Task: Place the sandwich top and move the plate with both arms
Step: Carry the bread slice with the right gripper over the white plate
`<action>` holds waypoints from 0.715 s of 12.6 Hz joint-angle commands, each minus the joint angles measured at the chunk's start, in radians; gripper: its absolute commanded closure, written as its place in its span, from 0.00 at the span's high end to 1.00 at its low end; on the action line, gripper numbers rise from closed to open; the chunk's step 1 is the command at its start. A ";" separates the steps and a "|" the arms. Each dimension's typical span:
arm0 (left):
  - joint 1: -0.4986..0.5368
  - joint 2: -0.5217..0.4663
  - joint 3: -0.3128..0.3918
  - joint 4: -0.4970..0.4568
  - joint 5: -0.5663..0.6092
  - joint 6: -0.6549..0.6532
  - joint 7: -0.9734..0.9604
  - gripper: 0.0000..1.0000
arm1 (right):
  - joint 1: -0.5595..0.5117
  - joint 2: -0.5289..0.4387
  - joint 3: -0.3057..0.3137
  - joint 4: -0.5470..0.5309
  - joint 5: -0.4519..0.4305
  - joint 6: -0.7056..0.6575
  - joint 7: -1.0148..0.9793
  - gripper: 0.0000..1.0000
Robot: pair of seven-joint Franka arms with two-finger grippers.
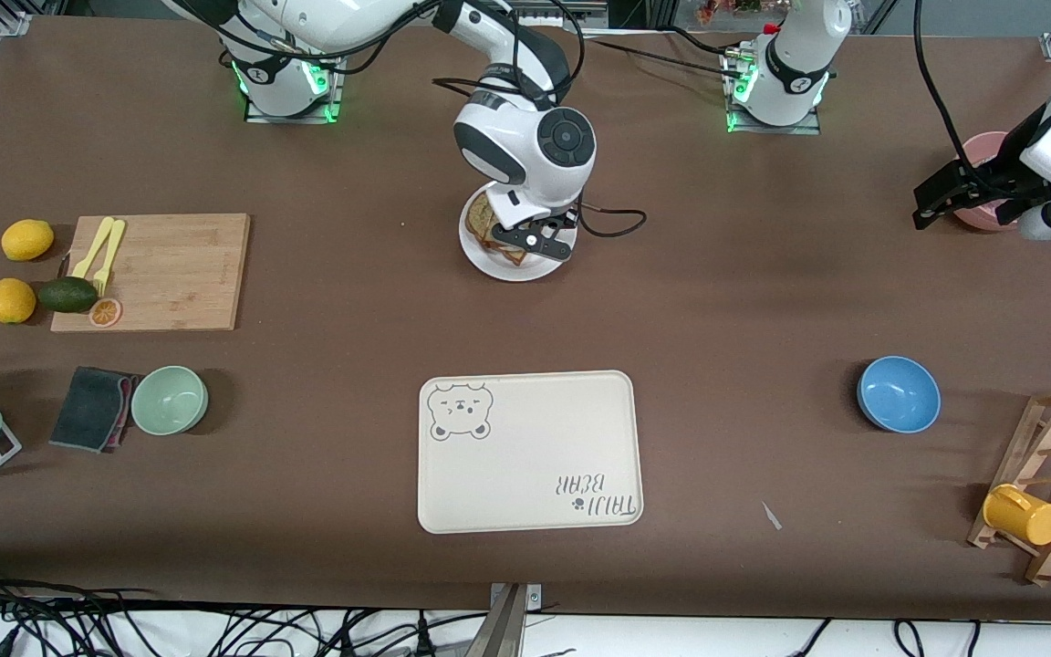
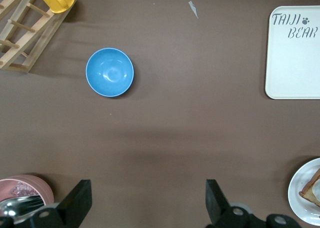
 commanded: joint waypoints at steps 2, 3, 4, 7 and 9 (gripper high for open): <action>0.000 0.010 0.001 0.029 -0.025 -0.023 -0.005 1.00 | 0.017 0.010 -0.029 0.023 -0.021 -0.020 0.002 0.00; 0.000 0.010 0.001 0.029 -0.025 -0.023 -0.005 1.00 | 0.018 0.014 -0.031 0.023 -0.022 -0.017 0.013 0.00; 0.000 0.010 0.001 0.029 -0.025 -0.023 -0.005 1.00 | 0.023 0.017 -0.031 0.024 -0.030 -0.016 0.014 0.00; 0.000 0.010 0.001 0.029 -0.025 -0.023 -0.005 1.00 | 0.025 0.015 -0.031 0.029 -0.036 -0.019 0.028 0.55; 0.000 0.010 0.001 0.029 -0.025 -0.023 -0.005 1.00 | 0.023 0.004 -0.031 0.034 -0.045 -0.020 0.129 0.76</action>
